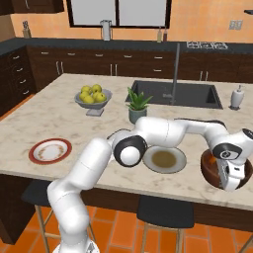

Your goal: Pick the chicken drumstick and tomato from their plates and place them in the bowl. Then put the bowl in the fridge.

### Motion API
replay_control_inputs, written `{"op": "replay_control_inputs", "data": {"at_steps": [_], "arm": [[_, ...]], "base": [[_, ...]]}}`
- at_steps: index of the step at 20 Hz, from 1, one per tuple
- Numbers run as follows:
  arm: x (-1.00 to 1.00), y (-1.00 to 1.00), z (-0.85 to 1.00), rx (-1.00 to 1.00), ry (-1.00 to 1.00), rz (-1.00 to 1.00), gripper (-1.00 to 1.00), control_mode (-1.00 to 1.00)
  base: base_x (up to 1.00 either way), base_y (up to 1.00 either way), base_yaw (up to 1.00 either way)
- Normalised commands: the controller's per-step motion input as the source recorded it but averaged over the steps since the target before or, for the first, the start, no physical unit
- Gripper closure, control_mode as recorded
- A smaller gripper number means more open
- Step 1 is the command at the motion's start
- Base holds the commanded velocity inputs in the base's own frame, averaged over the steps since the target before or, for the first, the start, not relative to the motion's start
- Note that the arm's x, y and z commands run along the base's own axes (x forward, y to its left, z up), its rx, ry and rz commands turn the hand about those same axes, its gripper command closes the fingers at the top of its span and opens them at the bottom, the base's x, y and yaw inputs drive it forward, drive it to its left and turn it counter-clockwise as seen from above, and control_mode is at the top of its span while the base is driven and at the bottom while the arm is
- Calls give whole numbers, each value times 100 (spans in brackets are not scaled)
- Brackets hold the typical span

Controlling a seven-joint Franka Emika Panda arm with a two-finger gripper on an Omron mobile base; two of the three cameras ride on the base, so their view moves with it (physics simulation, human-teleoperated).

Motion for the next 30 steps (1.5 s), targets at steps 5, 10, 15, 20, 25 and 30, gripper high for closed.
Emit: {"op": "replay_control_inputs", "data": {"at_steps": [5,10,15,20,25,30], "arm": [[3,0,-81,-1,0,-5,100,-100],[0,0,-65,-3,0,-5,100,-100],[-15,8,4,-13,-6,-2,100,-100],[-34,31,23,-12,-5,0,100,-100],[-46,57,40,-12,-8,0,100,-100],[-60,92,78,-26,-12,11,100,-100]], "base": [[0,0,0],[0,0,0],[0,0,0],[0,0,0],[0,0,0],[0,0,0]]}}
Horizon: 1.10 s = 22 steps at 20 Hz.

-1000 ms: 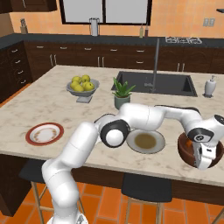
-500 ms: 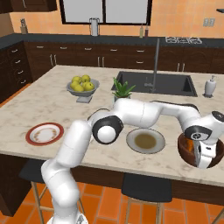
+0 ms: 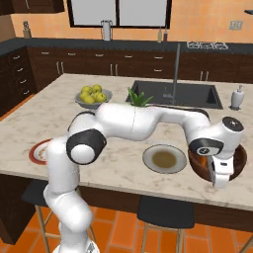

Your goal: Pick the chicken drumstick and tomato from their plates and place them in the bowl. Then put the bowl in the fridge.

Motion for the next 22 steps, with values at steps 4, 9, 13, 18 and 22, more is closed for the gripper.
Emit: {"op": "replay_control_inputs", "data": {"at_steps": [4,9,13,18,22], "arm": [[-46,100,77,-22,-3,12,100,-100],[-5,100,63,-16,0,10,100,-100],[0,100,51,-12,-2,7,100,-100],[3,100,46,-4,2,10,100,-100],[6,99,34,0,6,10,100,-100]], "base": [[0,0,0],[0,0,0],[0,0,0],[0,0,0],[0,0,0]]}}
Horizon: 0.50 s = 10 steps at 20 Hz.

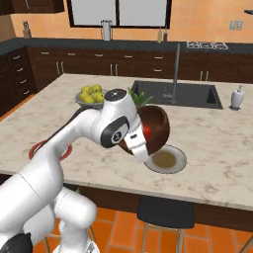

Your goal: Pick the chicken drumstick and tomato from their plates and place them in the bowl. Then put the bowl in the fridge.

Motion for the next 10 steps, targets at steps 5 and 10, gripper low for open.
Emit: {"op": "replay_control_inputs", "data": {"at_steps": [5,10], "arm": [[0,98,12,3,2,11,100,-100],[2,64,1,14,0,8,100,-100]], "base": [[0,0,0],[0,0,0]]}}
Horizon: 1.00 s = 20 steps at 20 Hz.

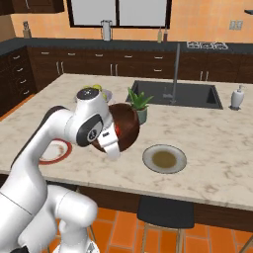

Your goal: Pick the chicken drumstick and tomato from their plates and place them in the bowl. Then put the bowl in the fridge.

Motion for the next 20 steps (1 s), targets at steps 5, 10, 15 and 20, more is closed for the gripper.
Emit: {"op": "replay_control_inputs", "data": {"at_steps": [5,10,15,20], "arm": [[3,47,0,10,2,6,100,-100],[0,4,0,2,1,0,100,-100],[0,0,0,0,0,0,100,100],[0,0,0,0,0,0,100,100]], "base": [[0,0,0],[0,0,0],[-20,0,0],[-91,-18,-15]]}}
